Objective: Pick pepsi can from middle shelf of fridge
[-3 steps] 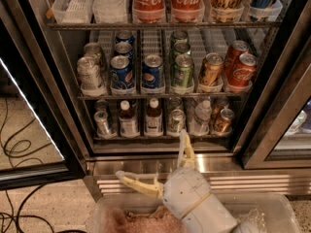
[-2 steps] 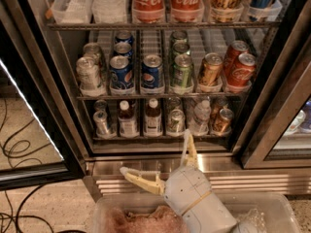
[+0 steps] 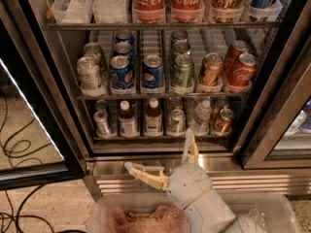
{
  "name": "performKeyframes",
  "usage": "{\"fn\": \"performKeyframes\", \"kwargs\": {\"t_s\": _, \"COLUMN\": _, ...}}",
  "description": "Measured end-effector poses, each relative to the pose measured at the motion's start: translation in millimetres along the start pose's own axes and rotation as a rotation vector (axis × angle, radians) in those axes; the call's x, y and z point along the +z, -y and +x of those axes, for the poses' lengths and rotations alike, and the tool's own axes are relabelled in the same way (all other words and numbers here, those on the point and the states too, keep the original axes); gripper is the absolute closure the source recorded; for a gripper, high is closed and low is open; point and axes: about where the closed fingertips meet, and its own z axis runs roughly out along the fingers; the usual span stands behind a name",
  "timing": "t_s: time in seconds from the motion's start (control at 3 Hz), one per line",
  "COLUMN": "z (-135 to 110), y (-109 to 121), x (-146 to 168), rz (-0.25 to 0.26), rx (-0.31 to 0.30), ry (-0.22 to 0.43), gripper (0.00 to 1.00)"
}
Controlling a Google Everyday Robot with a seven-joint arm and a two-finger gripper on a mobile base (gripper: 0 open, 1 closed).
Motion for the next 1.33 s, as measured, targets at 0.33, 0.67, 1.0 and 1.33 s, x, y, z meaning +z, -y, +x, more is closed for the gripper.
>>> {"fn": "performKeyframes", "kwargs": {"t_s": 0.33, "z": -4, "y": 14, "x": 5, "rz": 0.007, "rx": -0.010, "ry": 0.025, "gripper": 0.00}}
{"fn": "performKeyframes", "kwargs": {"t_s": 0.67, "z": -19, "y": 17, "x": 12, "rz": -0.006, "rx": -0.065, "ry": 0.046, "gripper": 0.00}}
{"fn": "performKeyframes", "kwargs": {"t_s": 1.0, "z": -26, "y": 5, "x": 26, "rz": -0.048, "rx": -0.116, "ry": 0.043, "gripper": 0.00}}
{"fn": "performKeyframes", "kwargs": {"t_s": 1.33, "z": -24, "y": -13, "x": 39, "rz": -0.090, "rx": -0.157, "ry": 0.025, "gripper": 0.00}}
